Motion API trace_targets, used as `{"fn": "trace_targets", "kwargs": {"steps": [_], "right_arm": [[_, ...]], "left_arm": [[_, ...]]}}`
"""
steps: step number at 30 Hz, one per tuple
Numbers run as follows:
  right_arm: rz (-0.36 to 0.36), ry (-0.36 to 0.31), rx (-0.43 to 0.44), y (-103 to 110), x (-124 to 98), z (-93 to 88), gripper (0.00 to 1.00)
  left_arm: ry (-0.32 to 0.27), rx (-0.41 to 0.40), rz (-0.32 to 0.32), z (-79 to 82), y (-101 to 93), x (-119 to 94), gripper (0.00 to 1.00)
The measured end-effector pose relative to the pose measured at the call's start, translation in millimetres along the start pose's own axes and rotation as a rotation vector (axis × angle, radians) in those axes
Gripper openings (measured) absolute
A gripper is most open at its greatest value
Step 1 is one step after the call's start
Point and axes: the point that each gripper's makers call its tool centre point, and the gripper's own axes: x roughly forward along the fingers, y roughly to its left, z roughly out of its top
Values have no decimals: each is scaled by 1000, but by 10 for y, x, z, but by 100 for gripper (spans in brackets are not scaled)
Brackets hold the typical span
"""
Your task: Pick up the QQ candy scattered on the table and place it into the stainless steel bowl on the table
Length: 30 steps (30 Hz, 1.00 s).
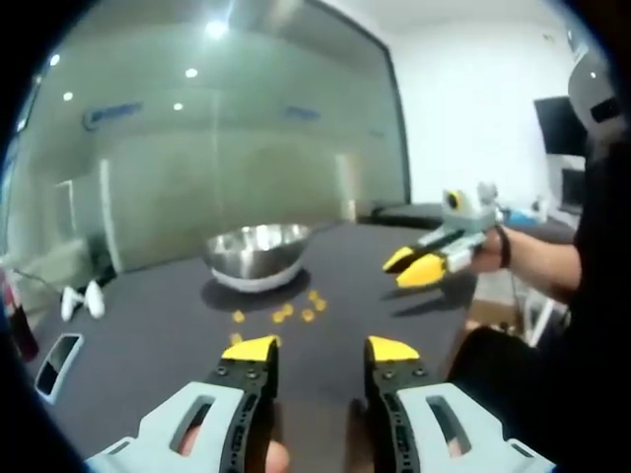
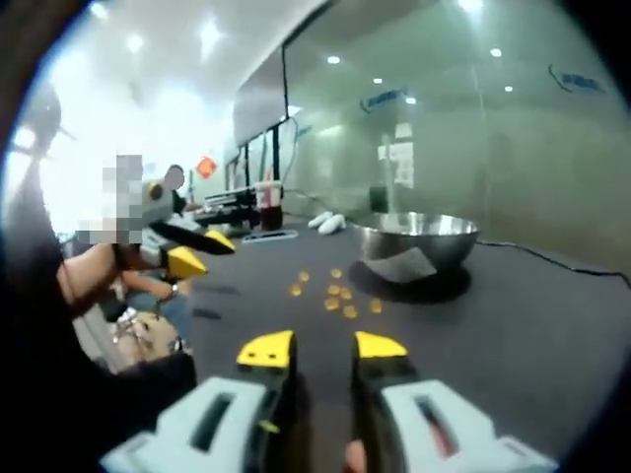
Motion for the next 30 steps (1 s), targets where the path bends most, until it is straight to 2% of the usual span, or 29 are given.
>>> {"fn": "trace_targets", "kwargs": {"steps": [9, 12, 19, 20, 27, 30], "right_arm": [[-4, 12, -4, -43, 7, -47, 23], [23, -7, -2, 17, 48, 15, 23], [37, 16, -42, 60, 176, 76, 23], [47, 36, -48, 94, 288, 46, 23], [60, 88, -102, 139, 545, 16, 23], [10, 123, -136, -10, 630, -21, 22]], "left_arm": [[20, 5, 1, -39, 13, 52, 36], [5, -14, 9, -23, 42, 50, 36], [-11, -18, 10, 25, 24, 58, 36], [-9, -8, 5, 38, -7, 60, 36], [-19, -10, 12, 53, -19, 31, 36], [-24, -8, 12, 64, -42, -2, 36]]}}
